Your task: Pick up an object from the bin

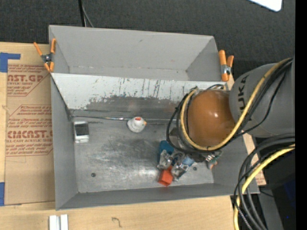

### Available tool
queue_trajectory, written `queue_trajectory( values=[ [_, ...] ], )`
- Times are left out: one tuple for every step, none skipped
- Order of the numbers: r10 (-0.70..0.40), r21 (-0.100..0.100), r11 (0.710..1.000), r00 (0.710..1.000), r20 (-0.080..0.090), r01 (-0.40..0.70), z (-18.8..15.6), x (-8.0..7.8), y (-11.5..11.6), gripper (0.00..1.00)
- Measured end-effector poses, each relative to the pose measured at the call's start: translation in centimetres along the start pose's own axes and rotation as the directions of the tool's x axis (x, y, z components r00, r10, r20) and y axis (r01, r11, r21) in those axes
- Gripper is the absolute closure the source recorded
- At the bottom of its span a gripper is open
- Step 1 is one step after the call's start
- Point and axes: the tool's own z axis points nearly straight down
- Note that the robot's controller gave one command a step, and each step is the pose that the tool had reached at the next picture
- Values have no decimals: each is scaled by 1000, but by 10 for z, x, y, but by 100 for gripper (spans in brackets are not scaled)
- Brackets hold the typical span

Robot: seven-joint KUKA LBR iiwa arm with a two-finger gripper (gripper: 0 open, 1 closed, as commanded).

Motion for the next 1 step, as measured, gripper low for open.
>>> queue_trajectory(
  values=[
    [0,0,1000,1000,0,0,0,0,0,100]
  ],
)
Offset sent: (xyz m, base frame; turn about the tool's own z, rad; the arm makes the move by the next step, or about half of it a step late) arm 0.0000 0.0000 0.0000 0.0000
